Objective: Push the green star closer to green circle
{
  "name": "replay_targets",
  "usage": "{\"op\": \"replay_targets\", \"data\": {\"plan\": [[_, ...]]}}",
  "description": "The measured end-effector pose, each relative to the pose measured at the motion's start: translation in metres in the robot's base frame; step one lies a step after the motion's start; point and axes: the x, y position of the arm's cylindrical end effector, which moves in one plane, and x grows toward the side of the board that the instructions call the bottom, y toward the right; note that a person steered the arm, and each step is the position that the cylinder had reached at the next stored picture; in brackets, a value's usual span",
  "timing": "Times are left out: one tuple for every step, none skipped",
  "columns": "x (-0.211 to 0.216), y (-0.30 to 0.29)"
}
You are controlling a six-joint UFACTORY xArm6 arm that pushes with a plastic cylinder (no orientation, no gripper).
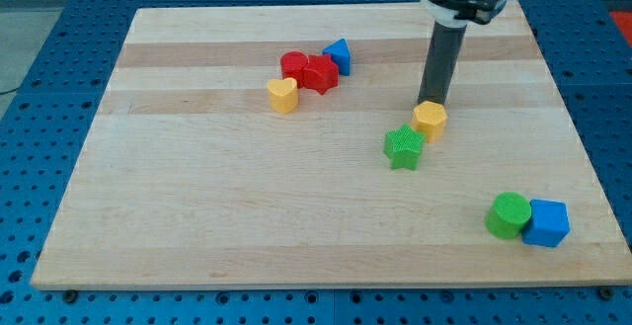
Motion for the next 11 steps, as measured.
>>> {"op": "replay_targets", "data": {"plan": [[-0.013,-0.021],[-0.013,-0.075],[-0.006,-0.103],[0.021,-0.099],[0.045,-0.087],[0.062,-0.066],[0.075,-0.029],[0.086,0.002],[0.095,0.027],[0.103,0.040],[0.103,0.037]]}}
